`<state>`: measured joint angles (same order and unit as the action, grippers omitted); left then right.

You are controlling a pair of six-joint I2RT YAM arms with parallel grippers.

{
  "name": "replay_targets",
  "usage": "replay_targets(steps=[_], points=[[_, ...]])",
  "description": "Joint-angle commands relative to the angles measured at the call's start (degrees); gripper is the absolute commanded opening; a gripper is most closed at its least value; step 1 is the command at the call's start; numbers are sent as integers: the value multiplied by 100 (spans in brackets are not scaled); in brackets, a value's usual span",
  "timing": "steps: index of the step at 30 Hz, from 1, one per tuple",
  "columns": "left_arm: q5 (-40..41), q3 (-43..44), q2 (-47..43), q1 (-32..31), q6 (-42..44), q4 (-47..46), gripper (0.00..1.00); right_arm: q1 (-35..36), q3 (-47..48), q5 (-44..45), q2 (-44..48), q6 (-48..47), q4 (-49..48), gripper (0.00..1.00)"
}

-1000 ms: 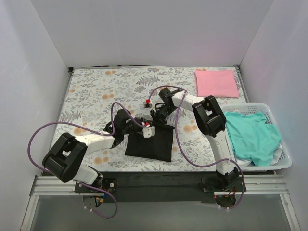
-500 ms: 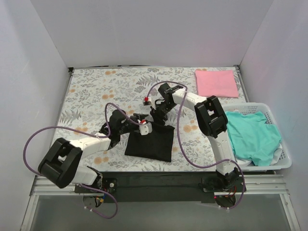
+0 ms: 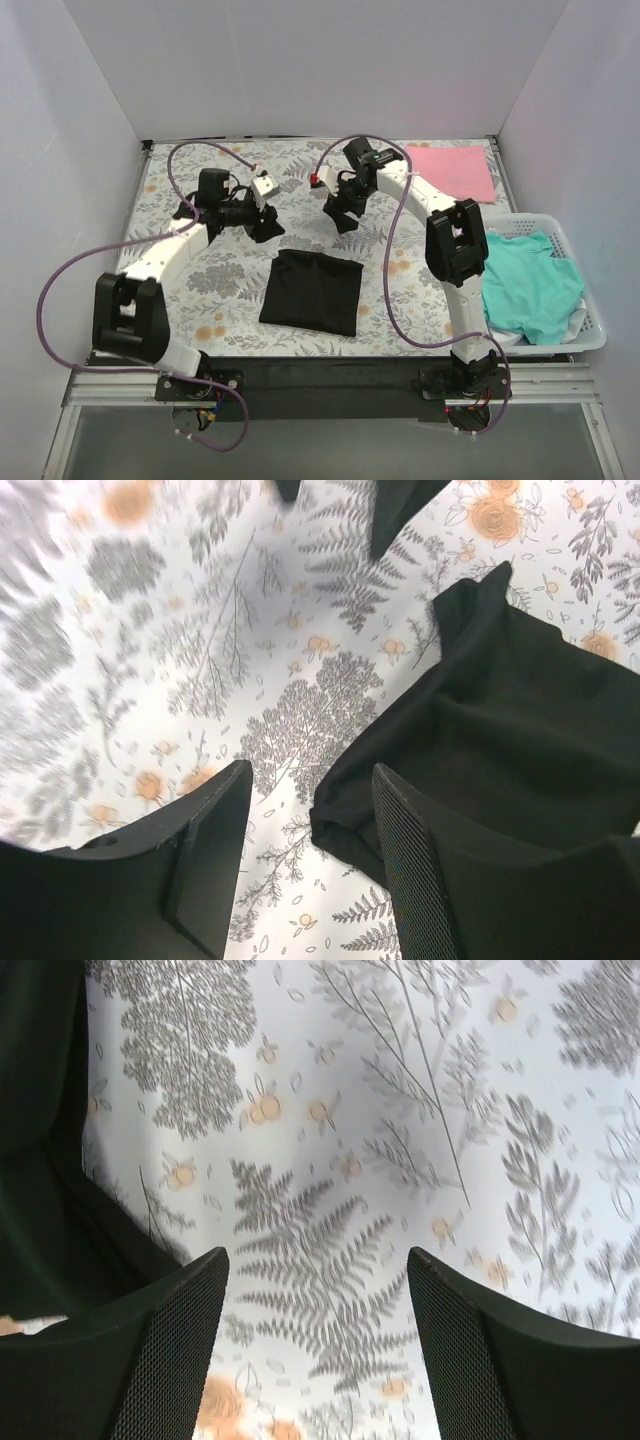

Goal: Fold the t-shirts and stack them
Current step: Fold the tshirt

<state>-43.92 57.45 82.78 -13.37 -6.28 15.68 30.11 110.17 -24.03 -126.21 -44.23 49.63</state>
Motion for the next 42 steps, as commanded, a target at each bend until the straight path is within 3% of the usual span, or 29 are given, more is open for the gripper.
replay_targets(steps=[1, 4, 9, 20, 25, 32, 35, 41, 42], points=[[-1038, 1114, 1062, 378, -190, 2109, 52, -320, 207, 22, 527, -147, 723, 79], [-1320, 1785, 1983, 519, -41, 2875, 57, -523, 31, -548, 633, -244, 1224, 83], [-1515, 2604, 2795, 554, 347, 3625, 63, -620, -696, -1472, 861, -446, 1541, 91], [-1417, 2526, 3385, 537, 426, 3503, 64, -489, -1234, -1728, 677, -526, 1270, 84], [-1251, 2306, 3385, 431, 409, 3292, 60, -366, -1445, -1649, 765, -473, 1067, 80], [-1110, 2148, 3402, 387, 163, 2914, 50, -146, -1946, -1158, 897, -499, 593, 76], [-1092, 2121, 3359, 370, 180, 2932, 38, -102, -2034, -963, 879, -508, 469, 71], [-934, 2174, 2999, 414, 286, 3266, 4, -93, -1929, -787, 1072, -420, 513, 36], [-908, 2165, 2815, 440, 277, 3301, 1, -93, -1903, -787, 1168, -420, 522, 25]])
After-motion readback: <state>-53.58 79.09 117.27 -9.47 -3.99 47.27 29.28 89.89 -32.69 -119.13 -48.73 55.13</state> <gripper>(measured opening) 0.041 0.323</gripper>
